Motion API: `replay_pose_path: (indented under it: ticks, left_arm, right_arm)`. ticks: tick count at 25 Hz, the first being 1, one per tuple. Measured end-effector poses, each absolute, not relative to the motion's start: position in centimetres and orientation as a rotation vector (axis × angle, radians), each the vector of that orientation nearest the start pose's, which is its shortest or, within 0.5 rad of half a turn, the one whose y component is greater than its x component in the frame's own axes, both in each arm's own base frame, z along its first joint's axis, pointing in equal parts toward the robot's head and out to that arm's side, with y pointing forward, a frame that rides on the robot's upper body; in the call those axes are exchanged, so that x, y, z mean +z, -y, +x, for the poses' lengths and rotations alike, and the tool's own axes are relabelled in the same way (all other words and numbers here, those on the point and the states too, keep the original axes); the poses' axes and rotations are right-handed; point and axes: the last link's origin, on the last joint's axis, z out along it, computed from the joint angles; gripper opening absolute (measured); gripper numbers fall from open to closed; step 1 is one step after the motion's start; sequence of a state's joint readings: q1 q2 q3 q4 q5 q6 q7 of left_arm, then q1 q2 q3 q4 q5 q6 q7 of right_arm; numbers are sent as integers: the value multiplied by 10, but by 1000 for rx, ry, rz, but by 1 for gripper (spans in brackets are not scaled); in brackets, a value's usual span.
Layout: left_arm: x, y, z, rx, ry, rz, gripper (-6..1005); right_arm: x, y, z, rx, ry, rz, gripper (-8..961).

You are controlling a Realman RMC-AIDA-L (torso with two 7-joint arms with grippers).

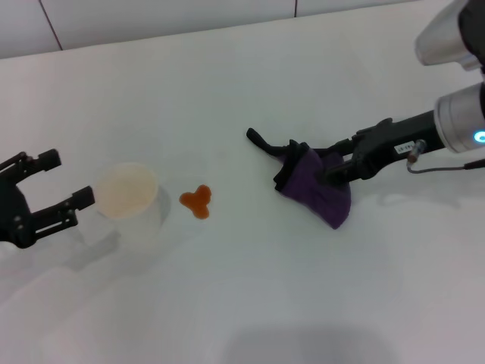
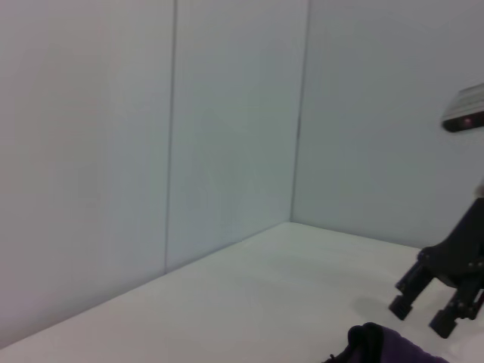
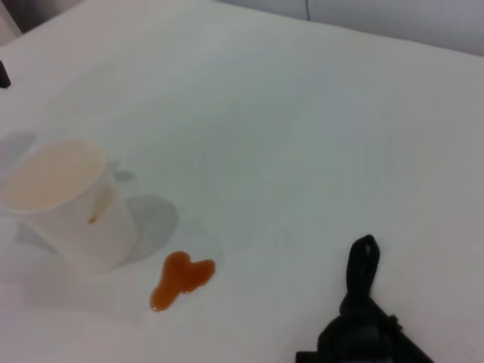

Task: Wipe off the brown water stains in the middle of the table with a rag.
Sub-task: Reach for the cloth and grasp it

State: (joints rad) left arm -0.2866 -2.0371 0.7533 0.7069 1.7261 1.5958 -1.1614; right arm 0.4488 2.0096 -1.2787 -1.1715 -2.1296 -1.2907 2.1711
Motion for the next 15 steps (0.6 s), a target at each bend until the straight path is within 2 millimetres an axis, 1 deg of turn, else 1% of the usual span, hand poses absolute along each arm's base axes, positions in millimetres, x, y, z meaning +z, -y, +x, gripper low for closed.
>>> replay_pose_path:
  ticks: [3, 6, 8, 15]
  left_arm:
    - [36, -288, -305, -775, 455, -2533, 817]
    - [35, -289, -303, -773, 449, -2540, 817]
    - [34, -289, -303, -768, 443, -2545, 818]
    - [21, -292, -298, -726, 429, -2607, 818]
  right_arm:
    - [9, -366, 221, 36, -862, -2642, 765]
    - [6, -373, 219, -43, -861, -2619, 765]
    - [5, -375, 218, -65, -863, -2617, 765]
    - [-5, -381, 210, -151, -874, -2626, 766]
